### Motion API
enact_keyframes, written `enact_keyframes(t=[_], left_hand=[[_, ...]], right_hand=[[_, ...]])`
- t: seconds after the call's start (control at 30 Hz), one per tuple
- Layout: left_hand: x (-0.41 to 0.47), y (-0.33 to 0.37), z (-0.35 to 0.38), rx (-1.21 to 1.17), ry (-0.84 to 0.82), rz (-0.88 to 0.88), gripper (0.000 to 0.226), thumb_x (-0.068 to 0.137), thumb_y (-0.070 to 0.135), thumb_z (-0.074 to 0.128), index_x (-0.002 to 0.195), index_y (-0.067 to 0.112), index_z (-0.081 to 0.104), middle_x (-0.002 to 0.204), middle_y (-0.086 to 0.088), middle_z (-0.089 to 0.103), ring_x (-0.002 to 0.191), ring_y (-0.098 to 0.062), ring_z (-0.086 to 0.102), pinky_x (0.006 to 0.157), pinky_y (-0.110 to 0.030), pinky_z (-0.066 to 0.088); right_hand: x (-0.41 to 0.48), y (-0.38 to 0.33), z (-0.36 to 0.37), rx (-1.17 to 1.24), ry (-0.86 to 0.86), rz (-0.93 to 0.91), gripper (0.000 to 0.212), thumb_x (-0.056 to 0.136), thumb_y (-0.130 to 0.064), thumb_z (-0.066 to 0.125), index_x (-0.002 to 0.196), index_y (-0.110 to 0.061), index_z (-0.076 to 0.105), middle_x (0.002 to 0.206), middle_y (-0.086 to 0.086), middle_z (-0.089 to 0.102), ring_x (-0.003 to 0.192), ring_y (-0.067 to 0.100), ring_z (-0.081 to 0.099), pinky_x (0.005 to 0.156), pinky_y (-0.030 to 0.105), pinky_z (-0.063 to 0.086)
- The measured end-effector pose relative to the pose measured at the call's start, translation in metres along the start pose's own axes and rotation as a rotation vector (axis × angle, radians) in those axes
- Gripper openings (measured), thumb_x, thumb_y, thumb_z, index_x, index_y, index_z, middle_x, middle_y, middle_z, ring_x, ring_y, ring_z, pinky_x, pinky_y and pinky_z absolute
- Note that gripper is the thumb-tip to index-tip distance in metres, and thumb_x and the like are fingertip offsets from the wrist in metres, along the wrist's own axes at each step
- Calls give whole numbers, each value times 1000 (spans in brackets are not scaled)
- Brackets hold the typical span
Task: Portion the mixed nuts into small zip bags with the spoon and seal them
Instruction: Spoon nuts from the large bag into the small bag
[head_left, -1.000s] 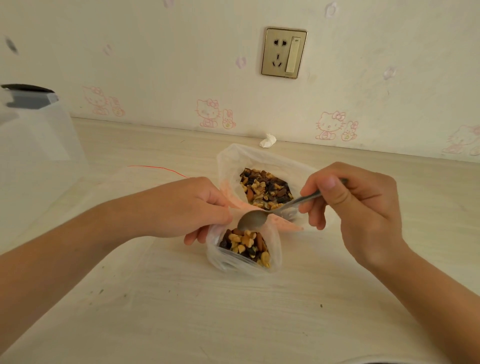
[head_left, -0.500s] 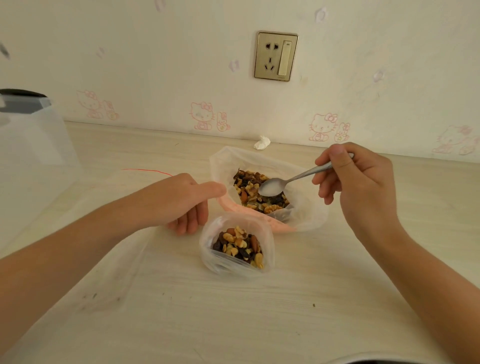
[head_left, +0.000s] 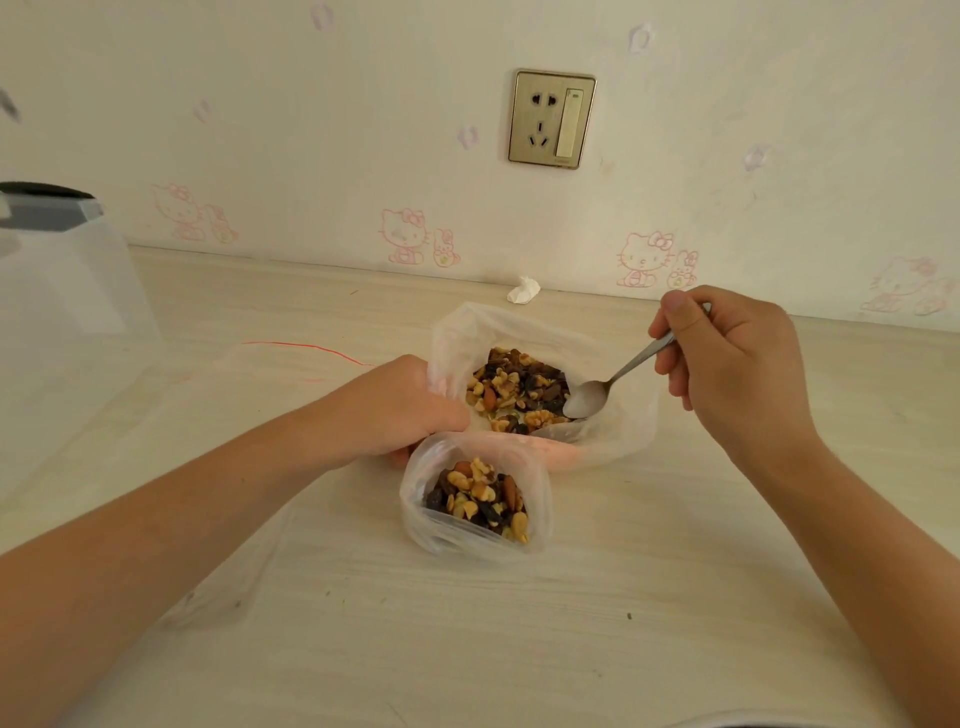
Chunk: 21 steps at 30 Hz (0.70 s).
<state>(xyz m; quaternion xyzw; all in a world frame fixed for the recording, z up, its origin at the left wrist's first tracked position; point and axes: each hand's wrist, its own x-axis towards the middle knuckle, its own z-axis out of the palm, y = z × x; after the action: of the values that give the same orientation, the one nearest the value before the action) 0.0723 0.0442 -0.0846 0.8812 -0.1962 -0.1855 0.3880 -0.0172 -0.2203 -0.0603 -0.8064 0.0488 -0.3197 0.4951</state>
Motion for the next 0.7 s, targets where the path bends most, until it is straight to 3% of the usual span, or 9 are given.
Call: enact_keyframes(t=[0.13,0.3,0.43,0.5,0.6,0.67,0.7], left_hand=[[-2,2,3,-25,-33,34,25,69,36,70,64,16,56,63,-8,48,60,-21,44,62,-38,31],[-3,1,3,-102,-36,43,32,74,39,74,78,8,67,73,-9,59,69,-21,54,70,-38,39],[-2,-2,5,-145,-32,40,43,88,30,75,97,-11,67,84,-21,70,76,-30,61,75,-39,44],[-1,-3,5,-154,-32,50,42,90,31,74,103,-9,71,100,-29,72,89,-44,68,82,-43,50],[-1,-2,7,-170,-36,62,36,94,31,71,103,-4,75,105,-28,73,105,-44,68,98,-55,52],[0,-4,9,-180,-33,75,28,98,29,67,97,4,80,100,-19,78,100,-36,72,93,-51,54],[0,-4,10,-189,-34,82,25,99,27,66,93,10,82,96,-11,80,95,-27,75,87,-41,58]], right_hand=[[1,1,-1,4,-28,11,38,106,-26,51,73,-18,68,57,4,63,43,12,51,42,20,40],[-5,5,10,103,-112,103,39,105,-23,53,70,-15,69,56,7,64,39,17,52,36,24,41],[-9,7,20,180,-184,174,37,106,-22,55,75,-11,71,62,14,69,42,22,57,37,29,46],[-11,8,25,217,-208,204,36,106,-21,56,77,-10,73,66,16,71,43,22,59,37,29,47],[-14,8,31,273,-230,233,34,107,-21,56,80,-10,73,70,19,73,45,22,62,38,29,49],[-15,9,31,309,-224,255,33,107,-20,56,82,-7,73,69,19,73,46,22,64,40,28,51],[-15,10,32,320,-218,271,32,107,-20,56,83,-6,72,68,19,73,47,21,64,41,28,51]])
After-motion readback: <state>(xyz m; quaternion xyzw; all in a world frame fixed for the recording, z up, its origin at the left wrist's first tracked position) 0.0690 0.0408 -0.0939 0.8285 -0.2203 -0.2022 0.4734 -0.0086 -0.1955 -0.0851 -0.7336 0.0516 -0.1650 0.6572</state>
